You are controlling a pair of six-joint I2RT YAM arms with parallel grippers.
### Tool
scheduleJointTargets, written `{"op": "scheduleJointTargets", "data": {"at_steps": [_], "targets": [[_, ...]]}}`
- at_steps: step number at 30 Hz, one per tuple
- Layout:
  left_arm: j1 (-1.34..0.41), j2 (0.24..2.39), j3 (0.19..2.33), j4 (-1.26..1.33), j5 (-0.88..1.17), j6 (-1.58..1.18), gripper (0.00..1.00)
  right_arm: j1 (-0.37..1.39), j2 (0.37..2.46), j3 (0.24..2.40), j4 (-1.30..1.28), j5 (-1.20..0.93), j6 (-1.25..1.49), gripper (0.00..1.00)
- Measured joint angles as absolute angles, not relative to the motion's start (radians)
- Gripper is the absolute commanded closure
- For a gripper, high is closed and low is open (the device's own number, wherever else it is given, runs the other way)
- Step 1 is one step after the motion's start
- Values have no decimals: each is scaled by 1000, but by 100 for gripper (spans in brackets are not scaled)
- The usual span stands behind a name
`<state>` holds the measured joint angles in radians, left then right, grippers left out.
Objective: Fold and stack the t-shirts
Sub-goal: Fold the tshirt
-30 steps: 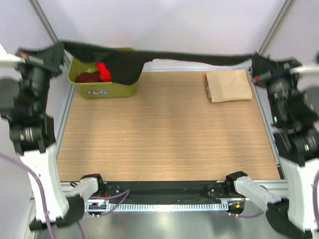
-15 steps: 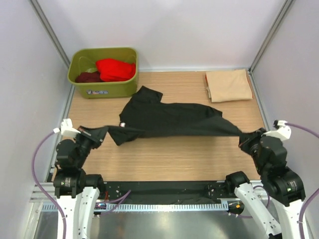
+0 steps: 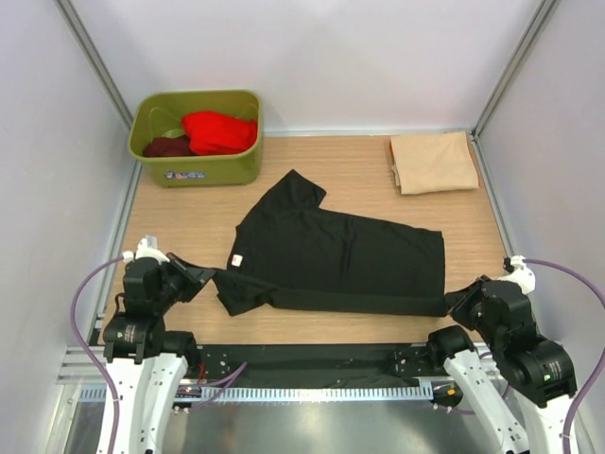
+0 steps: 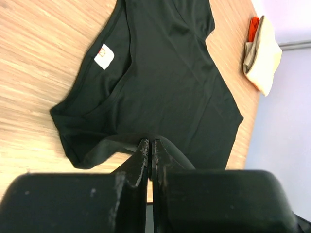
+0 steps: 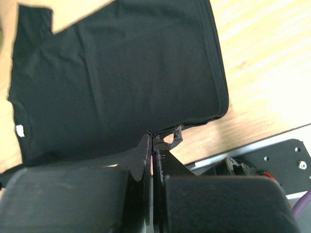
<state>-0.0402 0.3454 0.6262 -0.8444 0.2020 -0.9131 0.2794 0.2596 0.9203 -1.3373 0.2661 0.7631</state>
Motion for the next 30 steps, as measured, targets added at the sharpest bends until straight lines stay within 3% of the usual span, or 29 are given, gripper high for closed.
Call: {"op": "scheduleJointTargets", "data": {"at_steps": [13,30], "targets": [[-51,622,671,-844,231,-847,100,279,324,898,-1363,237,763,99],[-66,1004,777,-772,288,-785,100,279,611,876,-1351,273,805,99]]}}
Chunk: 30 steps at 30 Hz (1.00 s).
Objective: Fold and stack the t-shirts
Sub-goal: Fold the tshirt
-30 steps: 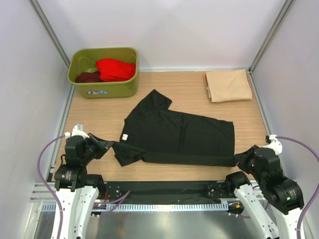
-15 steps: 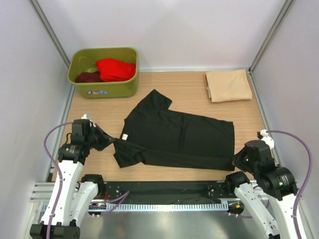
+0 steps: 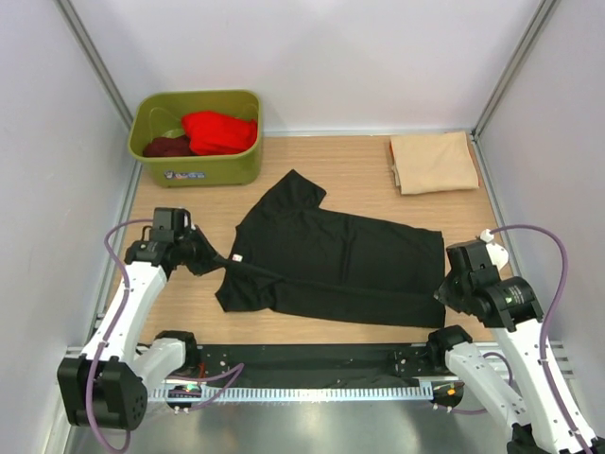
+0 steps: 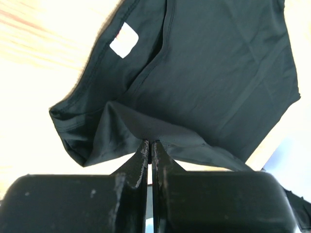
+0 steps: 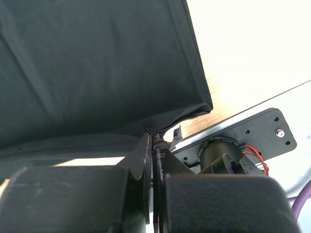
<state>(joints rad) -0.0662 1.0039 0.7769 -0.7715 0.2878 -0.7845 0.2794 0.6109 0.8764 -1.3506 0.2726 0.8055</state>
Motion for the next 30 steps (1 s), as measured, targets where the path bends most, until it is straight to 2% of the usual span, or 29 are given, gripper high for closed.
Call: {"op": "scheduleJointTargets", "data": {"at_steps": [7,13,25,30], "targets": [[-98,1081,866,-842,271,-781,100,279,667,919,-1356,327,865,99],[-144,1206,952,-832,253,-781,100,279,833,931,-1358,385,859,99],[-251,1612,1145,-802,215,-726,100,277,1129,898,-1319,415,841,99],[-296,1750,1223,-805,209,-709,100,219,1253,861,-1269,422,846,99]]}}
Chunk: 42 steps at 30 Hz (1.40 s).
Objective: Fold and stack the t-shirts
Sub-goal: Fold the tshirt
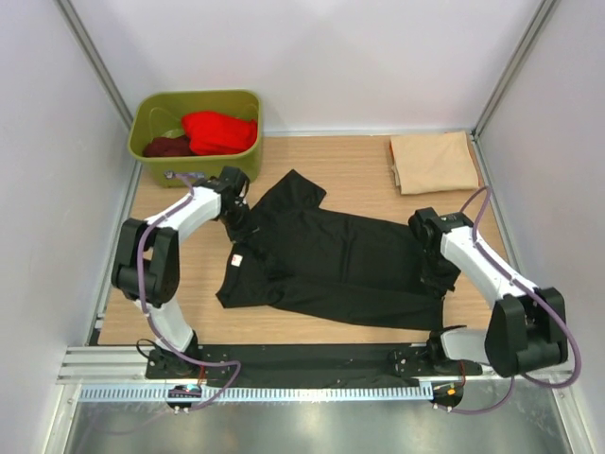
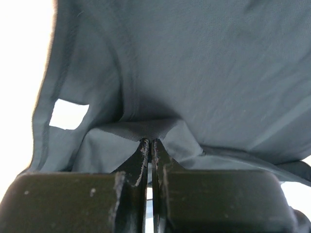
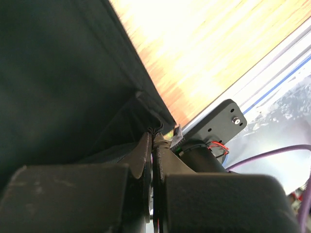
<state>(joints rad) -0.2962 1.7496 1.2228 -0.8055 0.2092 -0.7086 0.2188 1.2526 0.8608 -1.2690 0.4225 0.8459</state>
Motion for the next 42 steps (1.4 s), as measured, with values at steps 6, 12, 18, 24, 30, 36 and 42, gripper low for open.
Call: {"op": "scheduleJointTargets", "data": {"at_steps": [6,12,18,24,30,36,42], "targets": [[-320,1839,1296,-814,196,-698,100,120,1369,840,-1201,424,853,99],[-321,1881,1353,-831,175,-698,100,33,1481,840,-1144,426,852,99],[-325,1931,1402,-836,157,-698,100,21,1530,842,-1069,410,836,99],[-333,1964,1474,-850,149,-693,71,21,1549,877,-1035,410,810,91],[-335,1916,1526,-893,70,-664,39,20,1539,942,-1056,408,801,57],[-335,1674,1379,-928,-57,-665,38,20,1475,1085,-1100,371,781,51],[-300,1639,1206,-930,-60,-677,38,19,1513,1128,-1007,252,742,51]]}}
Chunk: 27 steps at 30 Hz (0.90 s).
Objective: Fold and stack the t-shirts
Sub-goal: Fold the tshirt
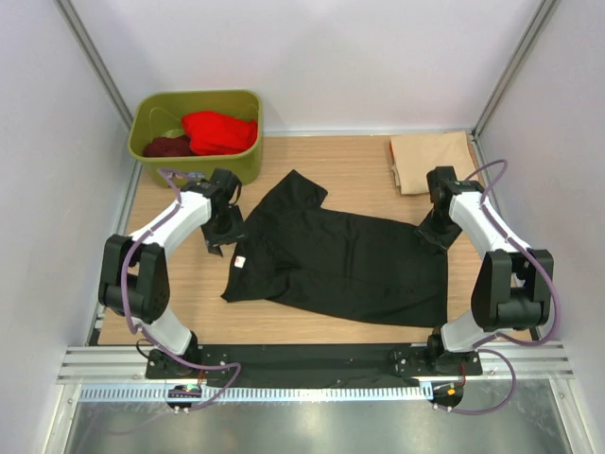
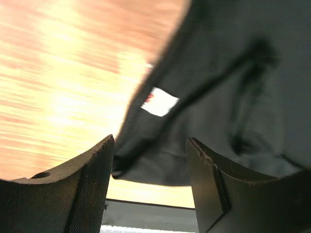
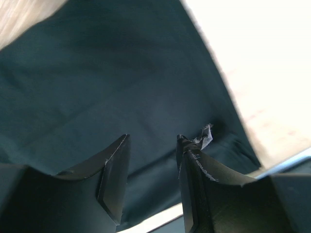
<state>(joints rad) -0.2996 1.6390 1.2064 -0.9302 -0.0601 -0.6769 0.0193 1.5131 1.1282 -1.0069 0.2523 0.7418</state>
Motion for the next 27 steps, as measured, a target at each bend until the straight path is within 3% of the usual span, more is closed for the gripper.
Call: {"op": "scheduleJointTargets", "data": {"at_steps": [11,23,27], "targets": [[-214,1725,1172,-862,53,-653,39,18,1639,1049,-732,73,664,52],[-215,1819,1141,-849,37,-653,66,18,1756,1074,-550,-9,578,53],[-215,1783,1093,-846,19,-690,64,19,1784,1098,-511,-49,559,53]]}}
